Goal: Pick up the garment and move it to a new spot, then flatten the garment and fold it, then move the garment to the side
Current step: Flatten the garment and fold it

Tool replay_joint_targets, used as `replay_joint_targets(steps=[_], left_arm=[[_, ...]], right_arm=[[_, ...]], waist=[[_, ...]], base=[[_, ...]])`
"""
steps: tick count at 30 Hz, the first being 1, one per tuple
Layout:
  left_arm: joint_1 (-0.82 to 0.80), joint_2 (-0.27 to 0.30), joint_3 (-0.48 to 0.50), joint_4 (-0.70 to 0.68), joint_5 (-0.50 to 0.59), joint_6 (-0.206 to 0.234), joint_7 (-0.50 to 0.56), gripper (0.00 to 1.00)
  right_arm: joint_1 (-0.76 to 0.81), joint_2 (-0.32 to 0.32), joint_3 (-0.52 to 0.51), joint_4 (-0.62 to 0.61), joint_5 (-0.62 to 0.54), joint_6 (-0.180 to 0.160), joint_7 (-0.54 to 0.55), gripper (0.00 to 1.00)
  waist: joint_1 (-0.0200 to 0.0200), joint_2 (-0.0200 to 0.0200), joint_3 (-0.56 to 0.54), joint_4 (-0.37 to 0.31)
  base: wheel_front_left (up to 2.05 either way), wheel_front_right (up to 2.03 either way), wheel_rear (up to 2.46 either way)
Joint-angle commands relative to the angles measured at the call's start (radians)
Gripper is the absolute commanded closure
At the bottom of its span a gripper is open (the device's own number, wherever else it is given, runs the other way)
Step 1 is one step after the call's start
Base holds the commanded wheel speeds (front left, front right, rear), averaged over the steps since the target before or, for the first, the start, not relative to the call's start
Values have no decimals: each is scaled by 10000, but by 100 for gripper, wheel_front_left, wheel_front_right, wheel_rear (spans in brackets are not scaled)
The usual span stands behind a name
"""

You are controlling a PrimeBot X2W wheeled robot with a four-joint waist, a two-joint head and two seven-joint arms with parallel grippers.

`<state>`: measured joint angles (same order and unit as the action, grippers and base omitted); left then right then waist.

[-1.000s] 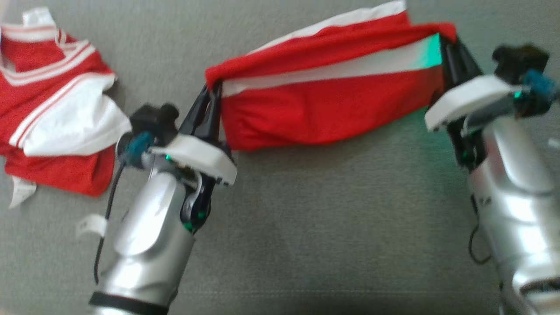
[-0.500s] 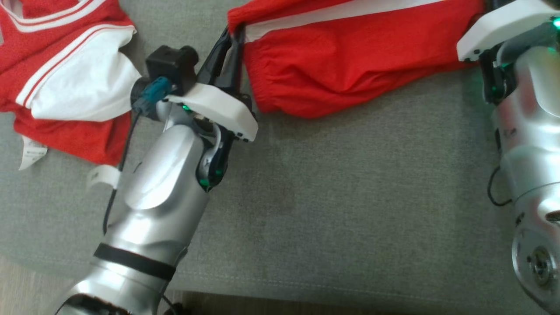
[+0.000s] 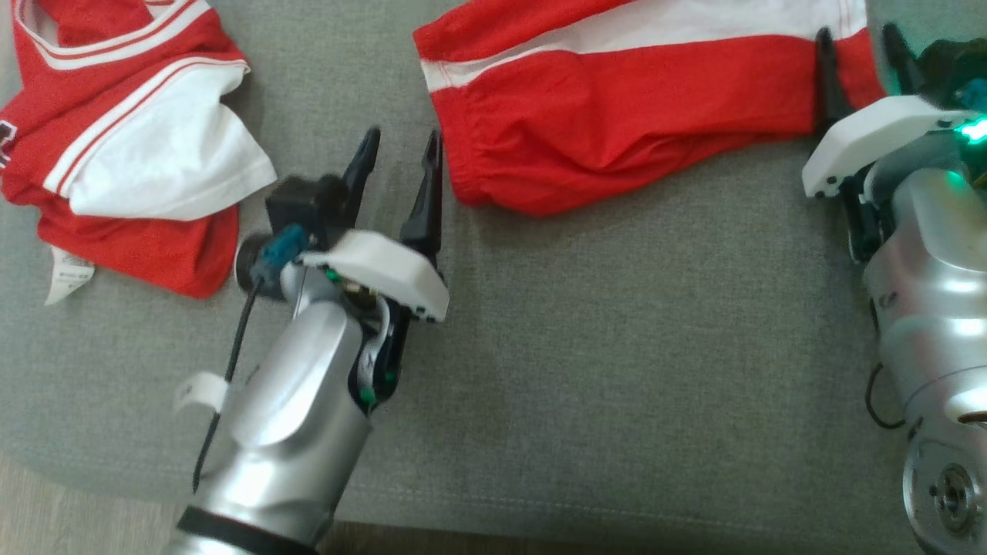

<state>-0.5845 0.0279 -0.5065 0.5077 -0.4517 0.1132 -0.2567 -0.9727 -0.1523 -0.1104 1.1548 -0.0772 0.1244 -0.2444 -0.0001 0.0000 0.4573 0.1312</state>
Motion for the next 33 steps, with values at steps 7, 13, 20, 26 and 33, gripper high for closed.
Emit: replay_joint_targets(steps=[7, 13, 20, 26, 33], left_arm=[[652, 223, 503, -571, 268, 107, -51, 0], [1510, 223, 994, -630, 487, 187, -51, 0], [2445, 223, 1371, -603, 542, 115, -51, 0], [3142, 223, 1520, -485, 619, 25, -51, 0], [3417, 223, 1305, -392, 507, -26, -51, 0]], right_arm=[[464, 421, 341, 863, 410, 63, 701, 100], [962, 392, 77, 915, 1403, 63, 216, 100], [1679, -53, 267, 470, 2162, 63, -61, 100], [1703, 155, 1646, -935, 2617, 63, -145, 100], [1871, 874, 4226, -2692, 4030, 63, 165, 100]], waist=[[1, 0, -550, 11], [1, 0, -1378, -310], [1, 0, -2114, -544], [1, 0, -2368, -503], [1, 0, -2629, 314]], base=[[0, 0, 0], [0, 0, 0], [0, 0, 0], [0, 0, 0], [0, 0, 0]])
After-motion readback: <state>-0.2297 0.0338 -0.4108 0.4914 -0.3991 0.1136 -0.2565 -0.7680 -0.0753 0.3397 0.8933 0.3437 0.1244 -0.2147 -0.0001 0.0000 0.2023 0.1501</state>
